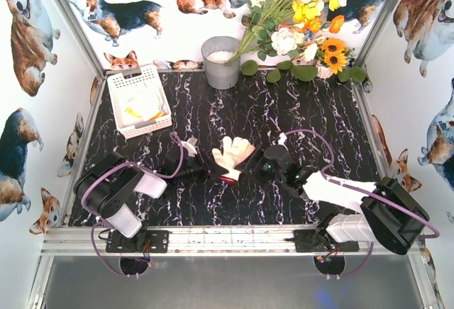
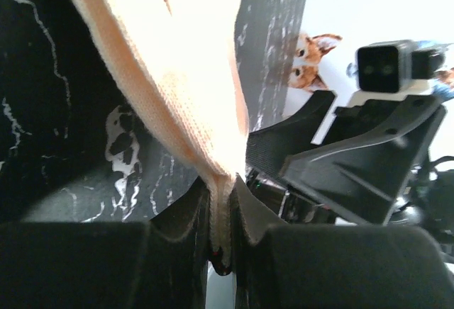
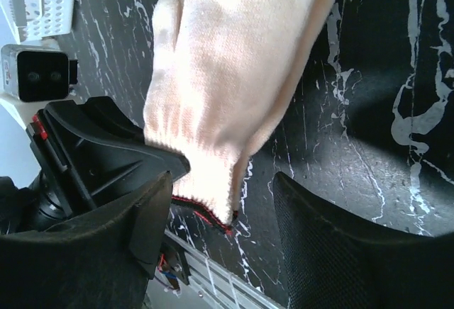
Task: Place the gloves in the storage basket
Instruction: Pick up the glove from the center of the board.
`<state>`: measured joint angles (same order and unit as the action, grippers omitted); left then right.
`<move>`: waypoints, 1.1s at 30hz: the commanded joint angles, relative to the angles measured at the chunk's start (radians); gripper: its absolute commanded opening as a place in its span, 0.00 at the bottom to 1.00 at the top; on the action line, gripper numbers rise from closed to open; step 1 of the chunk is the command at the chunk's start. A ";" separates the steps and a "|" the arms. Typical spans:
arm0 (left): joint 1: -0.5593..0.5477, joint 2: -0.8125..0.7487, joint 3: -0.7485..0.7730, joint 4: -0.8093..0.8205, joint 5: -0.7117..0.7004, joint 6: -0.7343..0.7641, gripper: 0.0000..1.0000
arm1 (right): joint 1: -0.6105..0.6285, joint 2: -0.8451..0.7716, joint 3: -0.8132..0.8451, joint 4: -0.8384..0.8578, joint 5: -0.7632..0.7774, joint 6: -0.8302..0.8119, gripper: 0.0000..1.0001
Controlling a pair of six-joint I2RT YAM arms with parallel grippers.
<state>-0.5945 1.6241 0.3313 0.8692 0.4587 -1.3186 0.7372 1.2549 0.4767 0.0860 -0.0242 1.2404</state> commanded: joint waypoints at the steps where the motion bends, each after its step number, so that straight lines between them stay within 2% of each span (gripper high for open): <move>1: -0.004 -0.034 -0.005 0.109 -0.040 -0.109 0.00 | -0.001 0.014 -0.030 0.138 -0.018 0.052 0.61; 8: -0.004 -0.064 -0.021 0.109 -0.043 -0.130 0.00 | -0.002 0.130 -0.084 0.391 -0.025 0.179 0.63; 26: -0.008 -0.144 -0.052 0.122 -0.020 -0.180 0.00 | -0.002 0.292 -0.036 0.575 -0.020 0.291 0.61; 33: -0.011 -0.183 -0.055 0.074 0.013 -0.167 0.00 | -0.001 0.352 -0.022 0.649 -0.027 0.349 0.60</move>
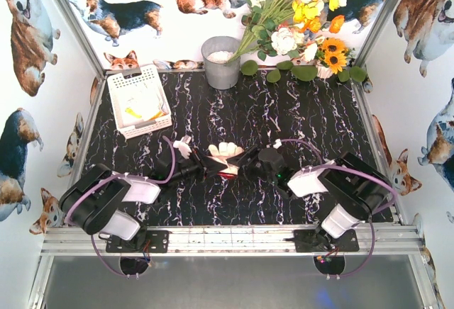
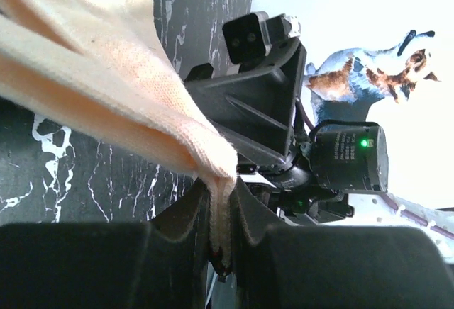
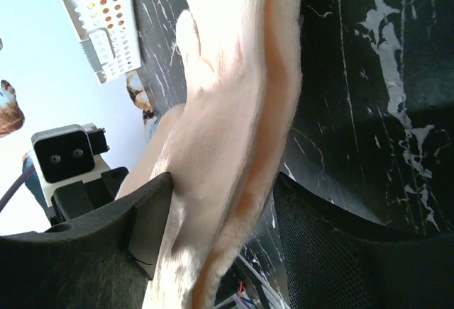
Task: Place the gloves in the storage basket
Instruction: Pick up the glove from the center of the board.
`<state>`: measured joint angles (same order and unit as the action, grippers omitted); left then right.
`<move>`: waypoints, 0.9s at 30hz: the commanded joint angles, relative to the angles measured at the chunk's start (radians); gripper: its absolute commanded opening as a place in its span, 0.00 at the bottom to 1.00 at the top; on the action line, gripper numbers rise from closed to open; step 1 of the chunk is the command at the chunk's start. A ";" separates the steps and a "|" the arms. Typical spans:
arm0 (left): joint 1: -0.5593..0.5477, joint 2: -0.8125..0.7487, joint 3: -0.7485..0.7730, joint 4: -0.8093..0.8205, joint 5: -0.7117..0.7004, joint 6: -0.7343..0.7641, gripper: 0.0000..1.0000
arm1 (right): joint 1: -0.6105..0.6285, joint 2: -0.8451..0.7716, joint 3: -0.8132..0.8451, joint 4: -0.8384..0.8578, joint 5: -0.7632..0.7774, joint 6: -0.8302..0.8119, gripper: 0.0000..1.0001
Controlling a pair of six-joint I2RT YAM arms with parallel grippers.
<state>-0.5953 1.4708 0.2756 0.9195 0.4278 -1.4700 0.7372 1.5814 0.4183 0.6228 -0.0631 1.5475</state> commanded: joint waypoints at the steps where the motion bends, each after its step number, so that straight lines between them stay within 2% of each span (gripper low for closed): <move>1: -0.012 -0.032 0.000 0.020 0.047 -0.016 0.00 | -0.001 0.033 0.043 0.117 0.007 0.045 0.60; 11: -0.024 -0.043 0.011 -0.011 0.098 -0.004 0.00 | 0.013 0.067 0.074 0.147 -0.007 0.078 0.56; 13: -0.027 -0.053 0.006 -0.021 0.105 -0.001 0.00 | 0.013 0.068 0.075 0.153 -0.008 0.077 0.48; 18: -0.028 -0.090 -0.024 -0.042 0.081 0.008 0.01 | 0.013 0.063 0.083 0.167 -0.027 0.073 0.12; 20: -0.028 -0.092 -0.025 -0.042 0.069 0.016 0.17 | 0.013 0.057 0.080 0.171 -0.032 0.071 0.00; 27: -0.027 -0.063 -0.021 0.043 0.014 0.006 0.74 | 0.013 -0.004 0.068 0.147 -0.037 0.059 0.00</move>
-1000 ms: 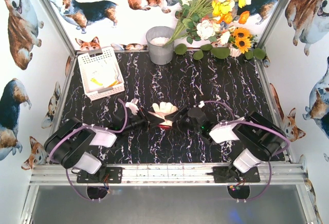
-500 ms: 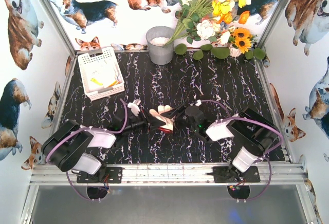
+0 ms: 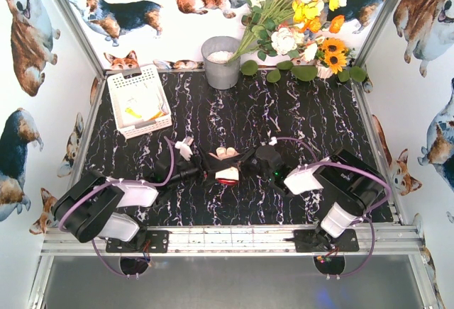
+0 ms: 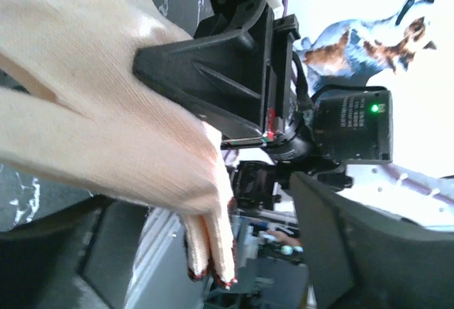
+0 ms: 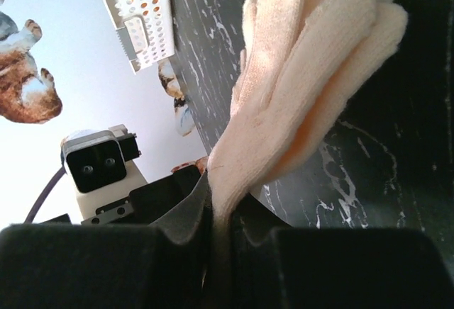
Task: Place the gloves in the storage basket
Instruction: Pick up the glove from the center of the board.
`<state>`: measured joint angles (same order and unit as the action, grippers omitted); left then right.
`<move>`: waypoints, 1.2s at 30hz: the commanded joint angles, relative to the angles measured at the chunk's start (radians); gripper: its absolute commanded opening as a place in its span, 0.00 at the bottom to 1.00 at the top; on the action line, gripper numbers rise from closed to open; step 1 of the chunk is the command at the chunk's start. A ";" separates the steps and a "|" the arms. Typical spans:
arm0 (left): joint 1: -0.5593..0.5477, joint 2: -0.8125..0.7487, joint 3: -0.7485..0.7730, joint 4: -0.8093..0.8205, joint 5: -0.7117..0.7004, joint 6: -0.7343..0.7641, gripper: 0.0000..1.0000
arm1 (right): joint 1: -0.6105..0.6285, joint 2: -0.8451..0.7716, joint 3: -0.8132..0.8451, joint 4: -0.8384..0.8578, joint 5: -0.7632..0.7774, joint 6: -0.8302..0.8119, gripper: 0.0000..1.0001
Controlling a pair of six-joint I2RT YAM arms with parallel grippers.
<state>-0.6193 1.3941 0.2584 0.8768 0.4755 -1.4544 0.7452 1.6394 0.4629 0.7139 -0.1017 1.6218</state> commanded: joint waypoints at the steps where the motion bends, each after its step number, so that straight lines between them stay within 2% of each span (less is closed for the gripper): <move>1: -0.003 0.026 -0.002 0.106 -0.036 -0.016 0.79 | 0.005 -0.072 0.025 0.050 0.000 -0.018 0.00; 4: -0.003 0.063 -0.005 0.181 -0.047 -0.041 0.90 | 0.005 -0.099 0.026 0.036 -0.006 -0.015 0.00; 12: -0.003 0.136 0.003 0.370 -0.114 -0.118 0.93 | 0.006 -0.165 0.032 -0.011 -0.043 -0.022 0.00; 19: -0.003 0.102 0.027 0.313 -0.230 -0.109 0.93 | 0.012 -0.239 0.030 -0.086 -0.055 -0.047 0.00; 25: -0.004 0.077 0.093 0.243 -0.264 -0.090 0.93 | 0.031 -0.263 0.051 -0.110 -0.053 -0.066 0.00; 30: -0.004 0.047 0.133 0.184 -0.271 -0.058 0.85 | 0.038 -0.268 0.047 -0.105 -0.038 -0.079 0.00; 36: -0.005 0.019 0.114 0.156 -0.291 -0.055 0.59 | 0.038 -0.297 0.036 -0.122 -0.004 -0.093 0.00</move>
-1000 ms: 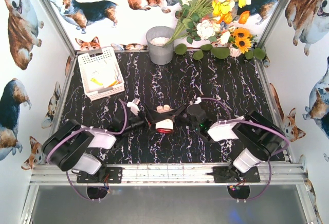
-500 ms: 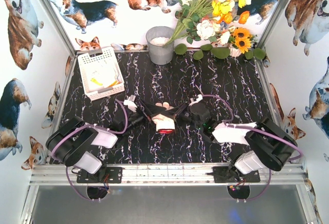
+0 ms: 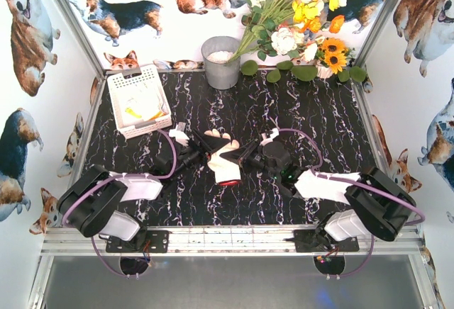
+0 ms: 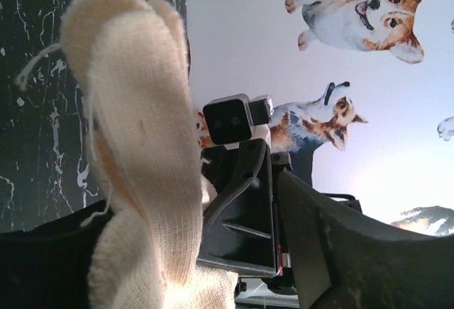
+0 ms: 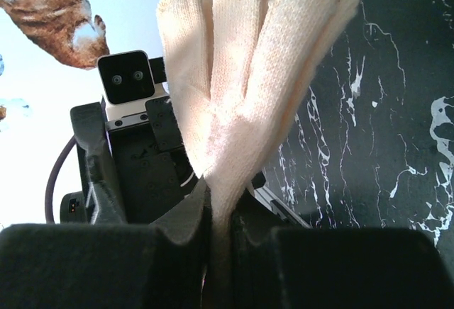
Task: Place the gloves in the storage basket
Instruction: Pick up the glove from the center of the board, then place the glove in the bin.
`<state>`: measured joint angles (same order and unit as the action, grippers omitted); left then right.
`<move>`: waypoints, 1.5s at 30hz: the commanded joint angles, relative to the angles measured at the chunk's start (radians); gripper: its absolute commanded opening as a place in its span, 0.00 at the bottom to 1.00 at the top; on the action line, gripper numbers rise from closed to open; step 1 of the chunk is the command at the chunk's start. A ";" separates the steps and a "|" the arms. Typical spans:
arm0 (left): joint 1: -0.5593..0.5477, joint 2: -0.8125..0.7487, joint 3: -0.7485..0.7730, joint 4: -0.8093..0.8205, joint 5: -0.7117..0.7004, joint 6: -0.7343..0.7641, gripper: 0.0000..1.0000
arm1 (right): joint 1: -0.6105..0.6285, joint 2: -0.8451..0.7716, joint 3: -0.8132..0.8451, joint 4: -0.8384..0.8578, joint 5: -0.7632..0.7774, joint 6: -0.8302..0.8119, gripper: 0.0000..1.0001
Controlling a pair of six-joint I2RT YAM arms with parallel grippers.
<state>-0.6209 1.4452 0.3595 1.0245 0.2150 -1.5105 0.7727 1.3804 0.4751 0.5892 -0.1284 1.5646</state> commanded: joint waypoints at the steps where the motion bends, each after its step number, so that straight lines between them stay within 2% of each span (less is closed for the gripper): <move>1: -0.003 -0.032 0.014 0.010 -0.027 0.000 0.56 | 0.011 -0.042 0.021 0.002 0.026 -0.036 0.00; 5: -0.009 -0.028 0.022 0.021 -0.014 -0.008 0.51 | 0.011 -0.052 0.013 0.007 0.049 -0.037 0.00; 10: -0.027 -0.019 0.039 0.036 0.007 -0.029 0.58 | 0.011 -0.057 0.010 0.016 0.075 -0.047 0.00; 14: -0.048 -0.022 0.021 0.043 -0.016 -0.050 0.54 | 0.011 -0.064 0.016 0.006 0.099 -0.066 0.00; 29: -0.046 -0.053 -0.016 0.037 -0.089 -0.054 0.01 | 0.011 -0.086 0.056 -0.083 0.076 -0.130 0.00; 37: 0.057 -0.120 0.045 -0.073 0.022 0.068 0.00 | 0.019 -0.068 0.217 -0.255 0.095 -0.337 0.00; 45: 0.247 -0.199 0.179 -0.330 0.230 0.290 0.00 | 0.029 0.142 0.491 -0.287 0.040 -0.508 0.00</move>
<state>-0.4397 1.2961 0.4751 0.8139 0.2970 -1.3575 0.7841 1.4315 0.8455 0.3092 -0.0593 1.1957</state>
